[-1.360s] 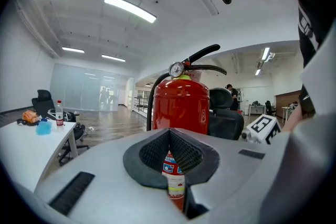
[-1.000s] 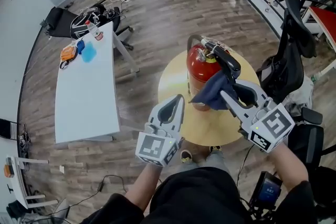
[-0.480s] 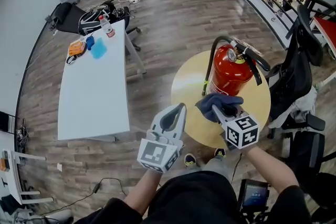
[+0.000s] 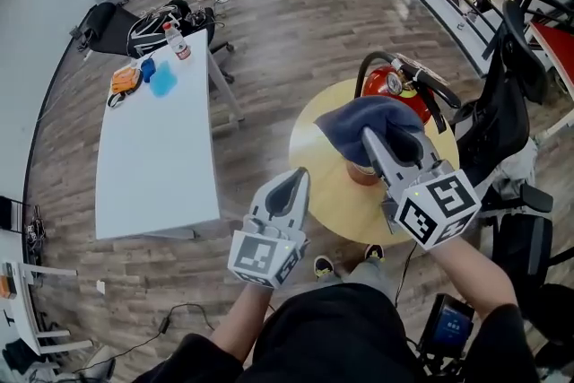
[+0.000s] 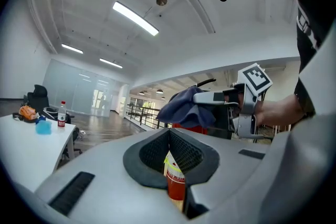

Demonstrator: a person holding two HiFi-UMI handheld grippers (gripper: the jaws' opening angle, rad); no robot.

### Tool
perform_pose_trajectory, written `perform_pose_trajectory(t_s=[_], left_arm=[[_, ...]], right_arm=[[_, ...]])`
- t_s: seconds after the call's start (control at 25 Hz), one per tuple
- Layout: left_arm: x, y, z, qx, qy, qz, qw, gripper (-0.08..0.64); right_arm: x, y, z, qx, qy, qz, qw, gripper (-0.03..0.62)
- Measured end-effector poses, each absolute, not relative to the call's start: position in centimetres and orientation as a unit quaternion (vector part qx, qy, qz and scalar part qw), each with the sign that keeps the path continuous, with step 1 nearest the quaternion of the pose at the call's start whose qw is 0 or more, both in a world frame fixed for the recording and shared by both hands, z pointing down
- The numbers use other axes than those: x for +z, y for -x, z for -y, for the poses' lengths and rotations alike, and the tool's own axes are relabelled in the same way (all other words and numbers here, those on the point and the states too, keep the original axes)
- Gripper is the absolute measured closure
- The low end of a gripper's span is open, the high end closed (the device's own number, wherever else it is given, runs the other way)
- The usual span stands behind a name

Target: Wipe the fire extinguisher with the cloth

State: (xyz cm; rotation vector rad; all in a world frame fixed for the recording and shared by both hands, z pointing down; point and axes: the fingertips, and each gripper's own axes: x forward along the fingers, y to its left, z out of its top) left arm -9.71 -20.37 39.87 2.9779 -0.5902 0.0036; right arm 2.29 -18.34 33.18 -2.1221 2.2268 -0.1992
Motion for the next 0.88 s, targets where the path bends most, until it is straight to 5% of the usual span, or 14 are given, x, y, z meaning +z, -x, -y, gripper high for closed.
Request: perform_pose_trajectory(t_s=[0.68, 0.88], left_arm=[[42.0, 9.4, 18.6, 0.055, -0.980, 0.188, 0.041, 0.537], [42.5, 8.8, 18.5, 0.065, -0.979, 0.192, 0.035, 0.535]], right_arm=[[66.9, -3.0, 15.8, -0.220, 0.617, -0.706, -0.270, 0.491], [69.9, -5.7, 14.5, -0.210, 0.600, -0.708, -0.307, 0.491]])
